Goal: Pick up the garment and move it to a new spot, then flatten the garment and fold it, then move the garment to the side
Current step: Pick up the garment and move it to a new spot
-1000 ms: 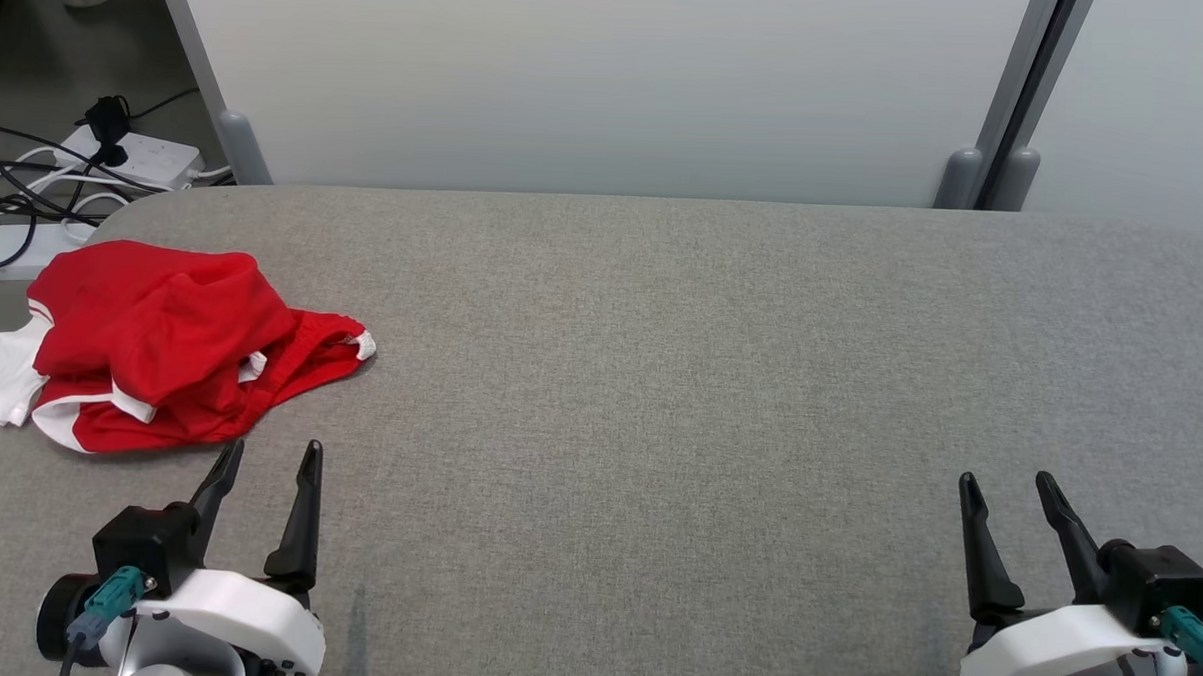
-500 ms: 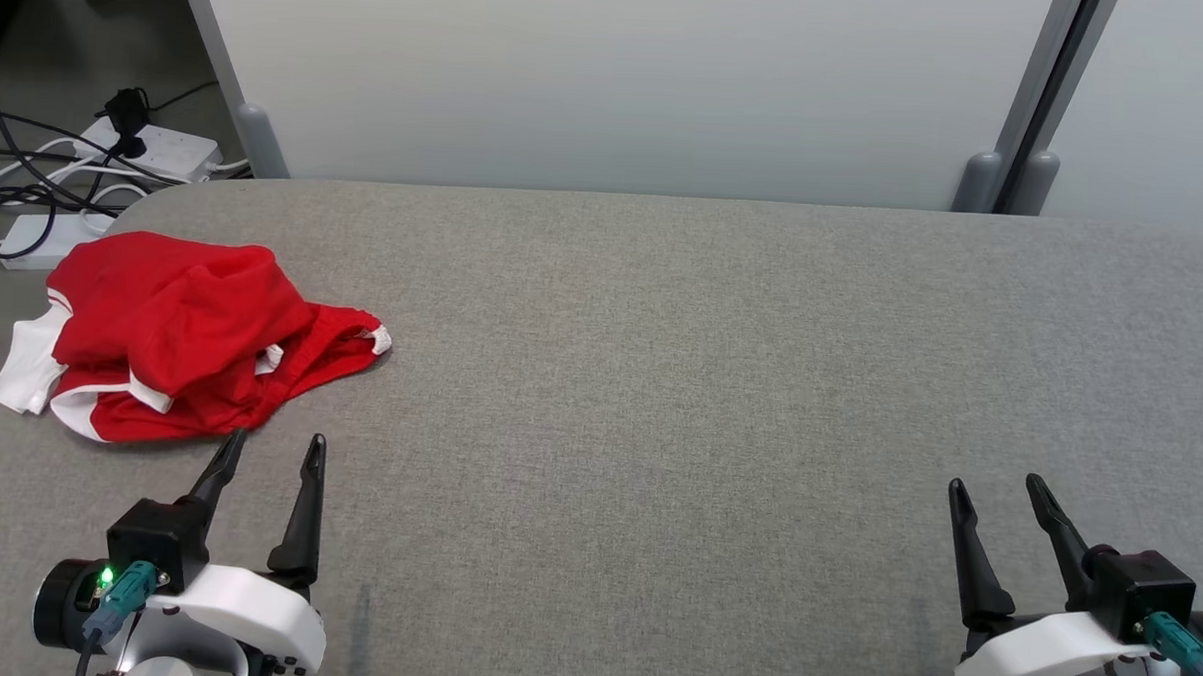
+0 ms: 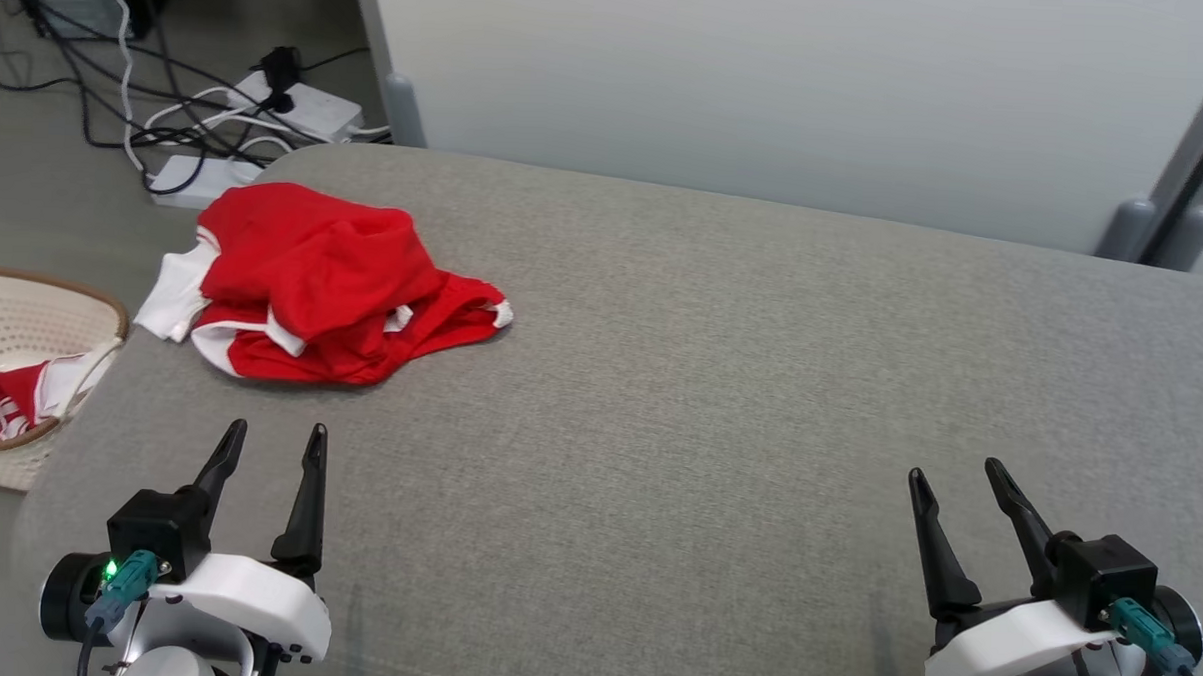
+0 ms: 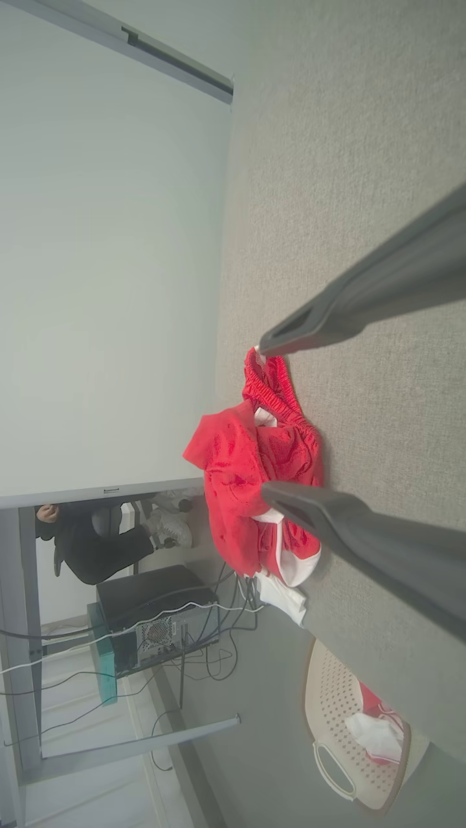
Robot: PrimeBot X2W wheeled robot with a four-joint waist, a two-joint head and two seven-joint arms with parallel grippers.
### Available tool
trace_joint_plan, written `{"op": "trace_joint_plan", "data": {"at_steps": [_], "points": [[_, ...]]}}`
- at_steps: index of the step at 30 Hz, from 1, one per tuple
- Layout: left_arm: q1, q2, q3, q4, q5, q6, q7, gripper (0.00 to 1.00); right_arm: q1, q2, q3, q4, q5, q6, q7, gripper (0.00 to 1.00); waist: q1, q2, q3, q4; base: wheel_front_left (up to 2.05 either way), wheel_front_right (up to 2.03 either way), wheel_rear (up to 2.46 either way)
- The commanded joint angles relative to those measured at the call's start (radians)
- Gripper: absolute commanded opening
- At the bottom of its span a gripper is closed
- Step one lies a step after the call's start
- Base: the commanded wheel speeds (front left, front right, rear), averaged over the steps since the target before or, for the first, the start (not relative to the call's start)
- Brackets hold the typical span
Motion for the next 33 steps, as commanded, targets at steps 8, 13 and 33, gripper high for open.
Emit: {"op": "trace_joint_plan", "data": {"at_steps": [8, 13, 33], "points": [[-0.051, 0.019, 0.039, -0.01, -0.015, 0.012, -0.014, 1.0, -0.049, -0.006, 0.064, -0.033, 0.019, 0.007, -0.008, 1.0, 0.0, -0.0001, 0.005, 0.159, 0.0, 0.0, 0.0], [-0.053, 0.018, 0.037, -0.003, -0.021, 0.012, -0.016, 1.0, -0.056, -0.003, 0.077, -0.028, 0.02, 0.007, -0.009, 1.0, 0.0, -0.0001, 0.012, 0.191, 0.0, 0.0, 0.0], [-0.142, 0.049, 0.033, -0.017, -0.074, -0.029, 0.081, 1.0, -0.097, -0.009, 0.111, -0.03, 0.021, 0.007, -0.006, 1.0, 0.0, -0.0001, 0.057, 0.157, 0.0, 0.0, 0.0]]}}
